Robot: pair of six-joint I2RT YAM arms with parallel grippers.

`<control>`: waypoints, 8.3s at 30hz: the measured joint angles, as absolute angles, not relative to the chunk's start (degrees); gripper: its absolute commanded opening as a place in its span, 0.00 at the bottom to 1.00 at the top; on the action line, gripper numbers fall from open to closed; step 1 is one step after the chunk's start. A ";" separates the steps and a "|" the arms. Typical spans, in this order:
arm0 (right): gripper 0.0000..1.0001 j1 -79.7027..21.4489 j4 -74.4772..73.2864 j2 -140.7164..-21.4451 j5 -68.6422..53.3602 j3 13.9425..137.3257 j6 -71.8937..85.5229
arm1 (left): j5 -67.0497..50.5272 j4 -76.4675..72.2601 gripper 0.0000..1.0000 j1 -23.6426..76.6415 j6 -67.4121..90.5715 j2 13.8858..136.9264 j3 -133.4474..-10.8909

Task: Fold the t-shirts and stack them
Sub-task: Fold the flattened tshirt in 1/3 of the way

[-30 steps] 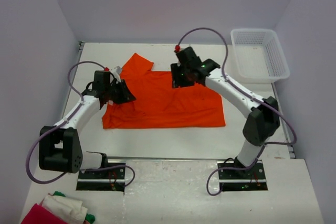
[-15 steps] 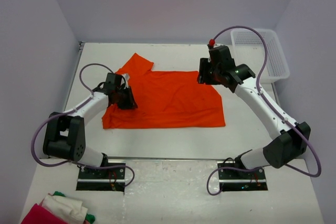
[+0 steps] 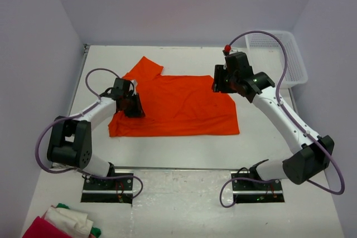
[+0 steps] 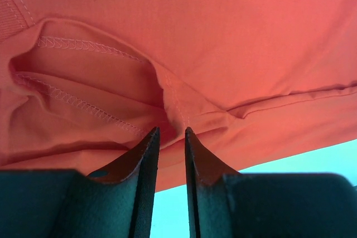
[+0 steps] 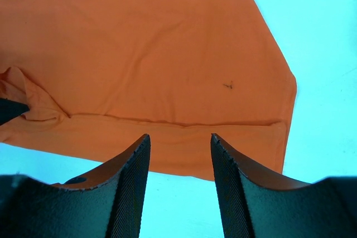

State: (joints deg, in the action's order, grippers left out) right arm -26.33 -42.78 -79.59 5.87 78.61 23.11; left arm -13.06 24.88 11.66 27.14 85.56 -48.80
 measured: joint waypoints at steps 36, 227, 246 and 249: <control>0.49 -25.26 -41.47 -80.62 1.91 76.01 22.92 | -18.20 23.79 0.00 17.30 24.14 92.66 -59.81; 0.01 -33.65 -44.99 -75.44 7.81 82.89 23.75 | -1.08 37.10 0.48 10.70 25.63 95.37 -67.02; 0.01 -30.65 -45.12 -74.17 4.69 77.67 22.79 | 4.21 37.98 0.50 10.70 24.16 103.42 -72.90; 0.01 -30.26 -44.95 -74.17 4.38 77.06 22.65 | 4.45 37.98 0.50 10.70 24.16 104.36 -73.17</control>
